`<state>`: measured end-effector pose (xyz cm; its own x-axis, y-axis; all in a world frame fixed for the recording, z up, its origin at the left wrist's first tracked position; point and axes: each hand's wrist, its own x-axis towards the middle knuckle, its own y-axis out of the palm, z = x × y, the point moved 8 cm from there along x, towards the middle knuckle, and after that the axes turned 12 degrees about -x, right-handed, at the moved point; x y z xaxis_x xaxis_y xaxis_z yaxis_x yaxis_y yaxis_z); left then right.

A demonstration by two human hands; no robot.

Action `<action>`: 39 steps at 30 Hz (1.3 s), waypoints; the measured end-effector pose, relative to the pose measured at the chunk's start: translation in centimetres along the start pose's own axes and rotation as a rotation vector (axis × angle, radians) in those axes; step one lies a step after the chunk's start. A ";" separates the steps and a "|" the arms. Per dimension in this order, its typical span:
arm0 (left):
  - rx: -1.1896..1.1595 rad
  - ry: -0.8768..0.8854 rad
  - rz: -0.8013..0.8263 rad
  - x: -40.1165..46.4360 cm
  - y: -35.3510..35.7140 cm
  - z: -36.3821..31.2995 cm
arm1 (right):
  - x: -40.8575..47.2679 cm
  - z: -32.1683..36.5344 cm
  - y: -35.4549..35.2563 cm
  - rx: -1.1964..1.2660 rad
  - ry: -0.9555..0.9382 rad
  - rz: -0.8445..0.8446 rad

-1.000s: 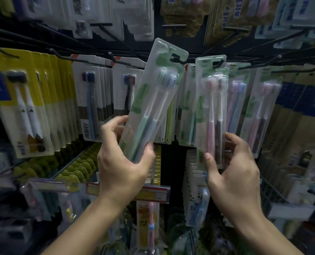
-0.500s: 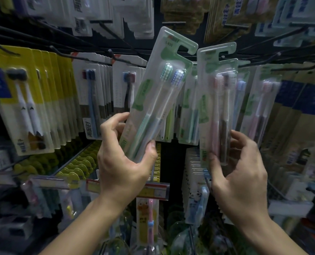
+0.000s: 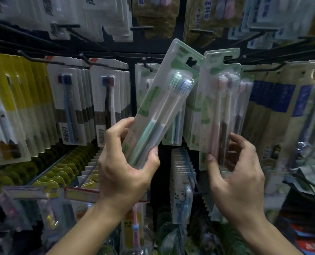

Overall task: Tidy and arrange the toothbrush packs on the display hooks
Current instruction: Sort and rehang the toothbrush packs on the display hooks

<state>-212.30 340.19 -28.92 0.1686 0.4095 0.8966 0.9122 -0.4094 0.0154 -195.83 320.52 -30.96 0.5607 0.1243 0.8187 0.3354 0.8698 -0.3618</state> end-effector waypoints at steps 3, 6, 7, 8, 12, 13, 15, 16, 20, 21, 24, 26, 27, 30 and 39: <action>-0.013 -0.007 0.013 -0.2 1.1 -0.5 | 0.1 -1.1 -0.7 0.000 0.024 -0.008; -0.033 0.002 0.023 -0.5 2.3 -1.0 | 0.2 -1.9 -1.4 -0.017 0.037 -0.031; -0.033 0.002 0.028 -0.6 2.8 -1.1 | 0.2 -2.1 -1.7 -0.026 0.041 -0.038; -0.032 0.000 0.034 -0.7 3.2 -1.3 | 0.2 -2.3 -2.0 -0.034 0.044 -0.044; -0.040 0.002 0.044 -1.1 4.7 -1.8 | 0.3 -3.0 -3.0 -0.067 0.042 -0.080; -0.048 -0.005 0.049 -1.1 5.1 -1.9 | 0.3 -3.2 -3.1 -0.074 0.042 -0.090; -0.069 -0.031 0.052 -1.2 5.7 -2.0 | 0.3 -3.5 -3.4 -0.068 0.047 -0.092; -0.077 -0.040 0.050 -1.2 6.0 -2.1 | 0.3 -3.7 -3.4 -0.061 0.053 -0.088; -0.088 -0.064 0.038 -1.3 6.8 -2.4 | 0.4 -4.4 -3.3 -0.046 0.084 -0.073; -0.087 -0.070 0.033 -1.4 7.0 -2.4 | 0.4 -4.5 -3.3 -0.045 0.092 -0.072; -0.094 -0.090 0.031 -1.6 7.5 -2.4 | 0.4 -5.1 -3.2 -0.044 0.129 -0.061; -0.110 -0.108 0.039 -1.6 7.9 -2.5 | 0.4 -5.3 -3.3 -0.047 0.142 -0.063; -0.119 -0.117 0.040 -1.5 8.1 -2.5 | 0.4 -5.4 -3.3 -0.048 0.143 -0.064; -0.130 -0.156 0.044 -1.5 8.6 -2.5 | 0.5 -5.5 -3.3 -0.049 0.146 -0.063; -0.123 -0.196 0.044 -1.2 10.1 -2.7 | 1.0 -5.7 -3.4 -0.031 0.174 -0.059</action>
<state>-204.33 333.37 -28.65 0.2880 0.5347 0.7944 0.8518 -0.5221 0.0426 -192.08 314.97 -31.53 0.6605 -0.0136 0.7507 0.3936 0.8577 -0.3308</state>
